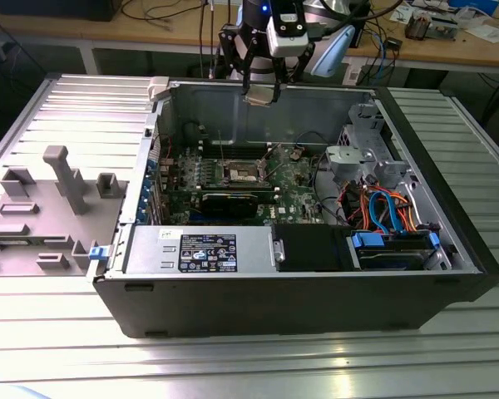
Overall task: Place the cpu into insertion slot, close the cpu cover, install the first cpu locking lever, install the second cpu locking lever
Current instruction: 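Place the cpu into insertion slot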
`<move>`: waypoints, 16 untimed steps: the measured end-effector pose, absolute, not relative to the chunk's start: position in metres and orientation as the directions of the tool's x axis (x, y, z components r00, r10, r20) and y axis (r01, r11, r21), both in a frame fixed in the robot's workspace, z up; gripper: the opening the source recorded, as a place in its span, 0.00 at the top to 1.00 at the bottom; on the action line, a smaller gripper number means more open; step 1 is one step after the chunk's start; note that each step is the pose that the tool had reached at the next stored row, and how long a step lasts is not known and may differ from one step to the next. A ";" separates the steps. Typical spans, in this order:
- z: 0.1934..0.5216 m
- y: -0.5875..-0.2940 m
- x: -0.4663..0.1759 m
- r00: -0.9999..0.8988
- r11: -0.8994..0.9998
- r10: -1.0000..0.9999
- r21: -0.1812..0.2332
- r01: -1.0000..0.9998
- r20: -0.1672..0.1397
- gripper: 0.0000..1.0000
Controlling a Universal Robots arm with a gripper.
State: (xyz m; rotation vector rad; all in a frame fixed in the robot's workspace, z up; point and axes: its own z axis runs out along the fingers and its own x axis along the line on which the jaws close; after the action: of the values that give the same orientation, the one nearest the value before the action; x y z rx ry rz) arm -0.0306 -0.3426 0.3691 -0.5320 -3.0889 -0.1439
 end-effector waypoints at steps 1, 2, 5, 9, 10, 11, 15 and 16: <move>0.369 -0.343 -0.031 -0.940 0.936 0.339 0.090 0.340 0.019 0.46; 0.369 -0.343 -0.031 -0.938 0.933 0.347 0.090 0.347 0.019 0.46; 0.369 -0.343 -0.031 -0.930 0.926 0.368 0.090 0.368 0.019 0.46; 0.369 -0.343 -0.031 -0.926 0.922 0.376 0.090 0.376 0.019 0.46; 0.369 -0.343 -0.031 -0.926 0.922 0.377 0.090 0.377 0.019 0.46; 0.369 -0.343 -0.031 -0.926 0.922 0.378 0.090 0.378 0.019 0.46; 0.369 -0.343 -0.031 -0.924 0.920 0.382 0.090 0.382 0.019 0.46; 0.369 -0.343 -0.031 -0.924 0.919 0.383 0.090 0.383 0.019 0.46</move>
State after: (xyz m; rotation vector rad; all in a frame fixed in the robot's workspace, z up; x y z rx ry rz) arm -0.0307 -0.3426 0.3689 -0.6133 -3.0762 -0.1440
